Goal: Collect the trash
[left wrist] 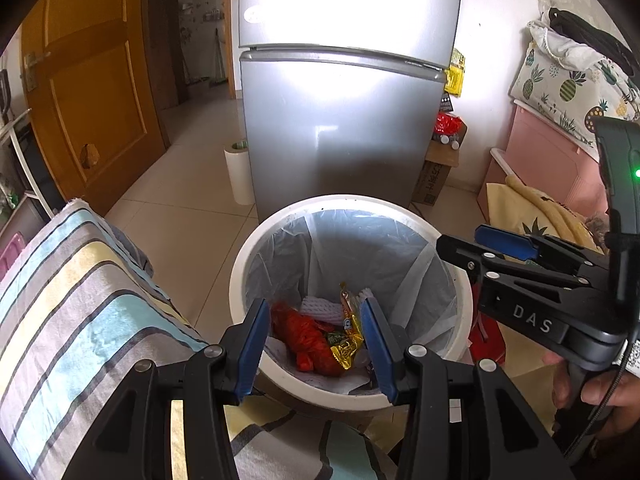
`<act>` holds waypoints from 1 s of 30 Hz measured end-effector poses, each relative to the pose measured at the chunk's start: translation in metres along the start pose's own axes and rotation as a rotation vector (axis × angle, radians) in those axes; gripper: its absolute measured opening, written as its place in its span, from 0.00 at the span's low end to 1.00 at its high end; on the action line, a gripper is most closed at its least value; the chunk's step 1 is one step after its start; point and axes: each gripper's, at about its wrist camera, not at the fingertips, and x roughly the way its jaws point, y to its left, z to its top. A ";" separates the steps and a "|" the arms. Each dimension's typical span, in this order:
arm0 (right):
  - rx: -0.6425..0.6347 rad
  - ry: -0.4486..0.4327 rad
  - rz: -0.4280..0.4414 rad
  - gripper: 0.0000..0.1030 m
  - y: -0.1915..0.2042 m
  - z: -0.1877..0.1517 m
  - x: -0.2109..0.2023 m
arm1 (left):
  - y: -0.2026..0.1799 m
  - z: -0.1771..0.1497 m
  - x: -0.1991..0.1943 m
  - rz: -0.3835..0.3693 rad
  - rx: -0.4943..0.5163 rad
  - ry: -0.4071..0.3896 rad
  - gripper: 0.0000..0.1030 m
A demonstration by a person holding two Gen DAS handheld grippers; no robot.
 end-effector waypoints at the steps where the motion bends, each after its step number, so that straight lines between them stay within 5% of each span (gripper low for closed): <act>1: -0.003 -0.013 0.000 0.48 0.002 -0.002 -0.006 | -0.001 -0.001 -0.004 0.009 0.000 -0.004 0.46; 17: -0.016 -0.139 -0.026 0.48 0.026 -0.040 -0.085 | -0.003 -0.033 -0.081 0.126 -0.052 -0.159 0.46; 30: -0.009 -0.188 -0.004 0.48 0.038 -0.066 -0.122 | -0.012 -0.054 -0.120 0.130 -0.069 -0.231 0.46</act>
